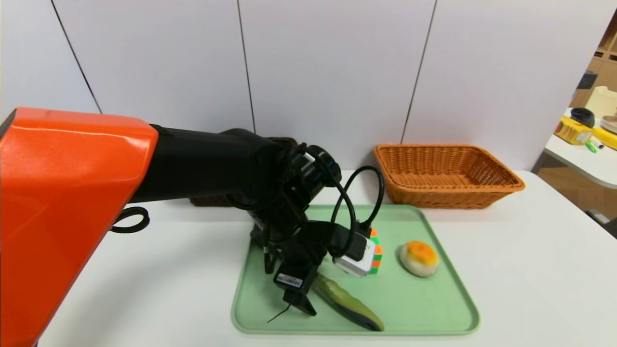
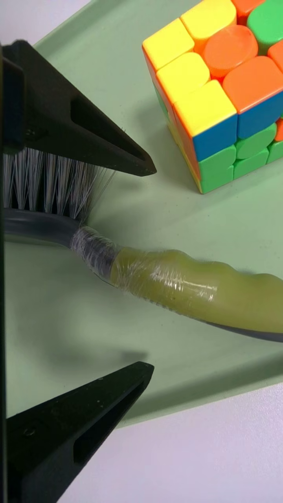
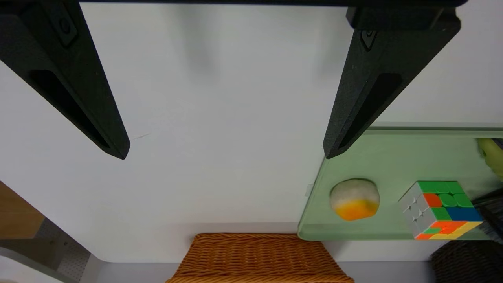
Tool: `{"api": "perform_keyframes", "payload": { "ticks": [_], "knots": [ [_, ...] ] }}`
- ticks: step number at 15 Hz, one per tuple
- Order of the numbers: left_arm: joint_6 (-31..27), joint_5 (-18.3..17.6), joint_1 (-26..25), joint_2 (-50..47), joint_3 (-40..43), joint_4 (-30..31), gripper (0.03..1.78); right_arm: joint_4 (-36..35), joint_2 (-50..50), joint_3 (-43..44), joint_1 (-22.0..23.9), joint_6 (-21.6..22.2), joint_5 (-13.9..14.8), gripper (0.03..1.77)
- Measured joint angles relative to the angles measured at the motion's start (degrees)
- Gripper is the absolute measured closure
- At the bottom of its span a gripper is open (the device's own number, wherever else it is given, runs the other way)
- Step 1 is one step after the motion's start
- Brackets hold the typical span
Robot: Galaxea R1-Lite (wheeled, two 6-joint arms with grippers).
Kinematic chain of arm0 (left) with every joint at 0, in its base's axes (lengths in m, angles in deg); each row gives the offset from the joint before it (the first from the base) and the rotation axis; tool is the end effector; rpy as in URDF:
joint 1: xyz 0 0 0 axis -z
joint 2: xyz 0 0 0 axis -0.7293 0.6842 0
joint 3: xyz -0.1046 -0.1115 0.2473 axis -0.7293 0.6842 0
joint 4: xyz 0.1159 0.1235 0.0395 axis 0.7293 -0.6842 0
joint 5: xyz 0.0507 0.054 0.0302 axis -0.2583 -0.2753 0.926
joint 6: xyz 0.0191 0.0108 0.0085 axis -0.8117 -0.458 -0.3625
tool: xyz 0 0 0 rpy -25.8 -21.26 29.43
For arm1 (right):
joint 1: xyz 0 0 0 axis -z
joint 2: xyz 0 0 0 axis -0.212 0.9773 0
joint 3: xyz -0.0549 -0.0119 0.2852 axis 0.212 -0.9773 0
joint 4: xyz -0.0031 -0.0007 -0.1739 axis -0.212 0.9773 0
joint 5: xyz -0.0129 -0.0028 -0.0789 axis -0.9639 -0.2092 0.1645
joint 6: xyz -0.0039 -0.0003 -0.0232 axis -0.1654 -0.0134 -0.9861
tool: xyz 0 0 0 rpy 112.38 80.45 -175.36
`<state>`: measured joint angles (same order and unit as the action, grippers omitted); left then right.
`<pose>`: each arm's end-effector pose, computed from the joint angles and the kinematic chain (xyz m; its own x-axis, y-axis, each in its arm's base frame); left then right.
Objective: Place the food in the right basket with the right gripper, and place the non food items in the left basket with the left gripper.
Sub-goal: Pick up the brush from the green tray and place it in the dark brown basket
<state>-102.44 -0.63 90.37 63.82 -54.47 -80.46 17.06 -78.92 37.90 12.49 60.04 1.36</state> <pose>0.2613 -0.2578 0.1629 0.0647 -0.4605 -0.8853 0.8814 -0.3895 0.2671 -0.0305 0.0001 0.0758 1.0000 -0.0062 0.0051 0.0062 1.0000 -0.0015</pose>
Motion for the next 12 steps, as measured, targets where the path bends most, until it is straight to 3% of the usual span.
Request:
{"api": "perform_keyframes", "payload": {
  "ticks": [12],
  "knots": [
    [0.20, 0.04, -0.68, 3.39, -5.45, -6.94, 0.12, -0.02, 0.00, 0.00, 0.00, 0.00, 0.00, 0.10]
  ]
}}
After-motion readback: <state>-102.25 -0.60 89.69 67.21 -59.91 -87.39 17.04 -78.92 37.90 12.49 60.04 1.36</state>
